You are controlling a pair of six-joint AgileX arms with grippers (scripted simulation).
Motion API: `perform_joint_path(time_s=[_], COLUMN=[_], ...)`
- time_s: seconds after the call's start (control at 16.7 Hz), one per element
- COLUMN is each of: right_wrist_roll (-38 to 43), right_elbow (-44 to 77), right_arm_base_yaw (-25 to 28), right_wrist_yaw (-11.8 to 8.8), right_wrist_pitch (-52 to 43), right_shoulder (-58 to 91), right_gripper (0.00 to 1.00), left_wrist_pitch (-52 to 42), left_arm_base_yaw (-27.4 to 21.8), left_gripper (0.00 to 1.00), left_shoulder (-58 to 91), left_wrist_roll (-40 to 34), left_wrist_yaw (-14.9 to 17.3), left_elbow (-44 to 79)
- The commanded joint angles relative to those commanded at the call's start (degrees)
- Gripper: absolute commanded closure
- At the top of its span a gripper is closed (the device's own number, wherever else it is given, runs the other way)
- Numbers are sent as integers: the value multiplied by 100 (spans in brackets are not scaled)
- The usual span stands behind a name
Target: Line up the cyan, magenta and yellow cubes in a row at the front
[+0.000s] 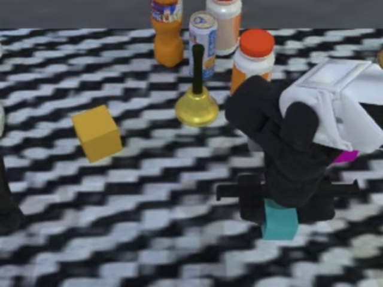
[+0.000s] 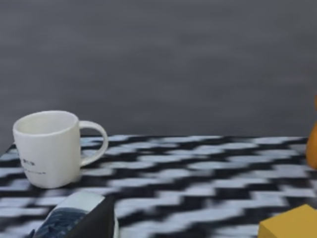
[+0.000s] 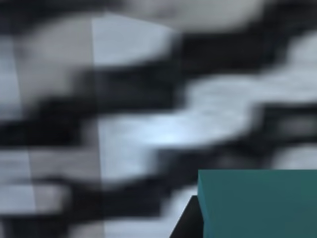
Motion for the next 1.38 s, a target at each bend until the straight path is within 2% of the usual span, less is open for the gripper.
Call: perform_joint_path(time_s=[0.24,0.6,0.84,1.38], right_wrist_roll=[-11,37,40,40], right_elbow=[-138,-873,-924,-924], right_arm_base_yaw=[-4,26,30,30], right_wrist_yaw=[-1,3,4,4], right_wrist_pitch=[226,1503,1567,1567], right_shoulder=[122,609,643,643], right_gripper=[100,100,100,32], left_wrist_pitch=[0,0,0,0], left_arm_base_yaw=[0,0,0,0], left_gripper=[0,0,0,0], left_shoulder=[0,0,0,0], left_wrist_roll=[0,0,0,0], left_wrist_yaw=[0,0,0,0], left_elbow=[0,0,0,0])
